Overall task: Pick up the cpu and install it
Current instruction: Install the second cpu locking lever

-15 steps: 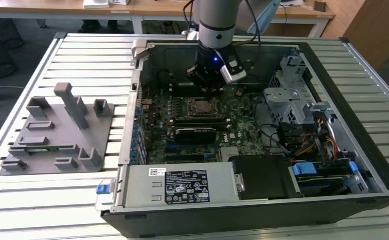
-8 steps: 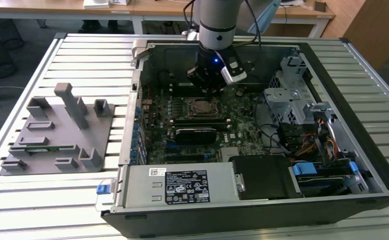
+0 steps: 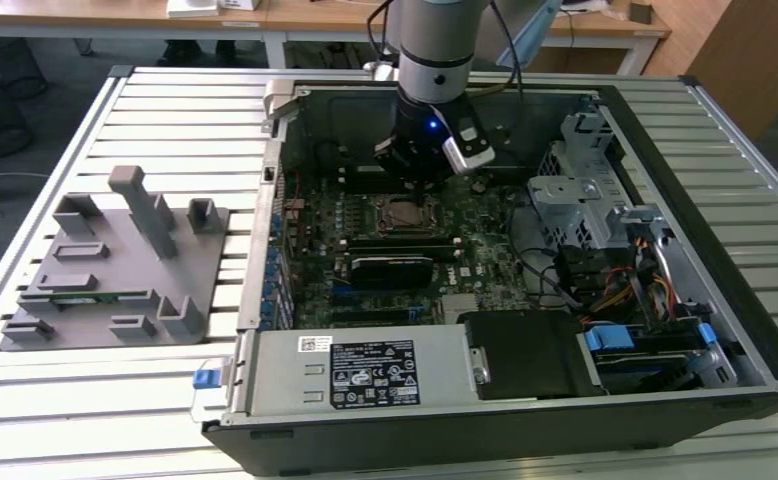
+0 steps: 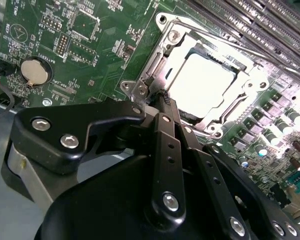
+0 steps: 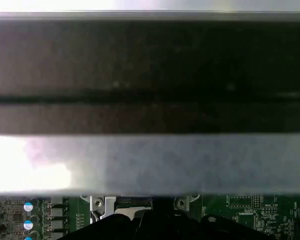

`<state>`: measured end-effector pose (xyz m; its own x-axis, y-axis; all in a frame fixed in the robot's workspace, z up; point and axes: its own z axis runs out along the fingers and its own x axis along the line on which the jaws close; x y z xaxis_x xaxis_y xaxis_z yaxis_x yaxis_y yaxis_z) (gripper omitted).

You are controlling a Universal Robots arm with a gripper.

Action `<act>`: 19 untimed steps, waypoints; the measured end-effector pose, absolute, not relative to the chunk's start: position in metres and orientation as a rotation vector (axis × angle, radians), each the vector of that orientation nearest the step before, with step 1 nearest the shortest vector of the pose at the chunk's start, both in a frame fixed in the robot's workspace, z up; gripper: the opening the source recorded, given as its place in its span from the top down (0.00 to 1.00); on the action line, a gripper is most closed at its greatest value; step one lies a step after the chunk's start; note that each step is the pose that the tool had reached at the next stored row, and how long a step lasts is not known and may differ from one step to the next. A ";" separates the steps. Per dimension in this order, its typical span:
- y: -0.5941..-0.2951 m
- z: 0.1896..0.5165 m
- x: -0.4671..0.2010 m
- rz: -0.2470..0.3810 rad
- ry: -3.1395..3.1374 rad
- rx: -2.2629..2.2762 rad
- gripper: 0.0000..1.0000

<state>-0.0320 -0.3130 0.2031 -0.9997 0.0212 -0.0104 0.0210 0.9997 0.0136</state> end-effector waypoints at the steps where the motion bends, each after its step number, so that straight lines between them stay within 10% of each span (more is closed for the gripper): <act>1: -0.313 0.203 -0.032 0.021 3.131 0.033 0.89; 19: -0.322 0.217 -0.032 0.018 3.131 0.033 0.89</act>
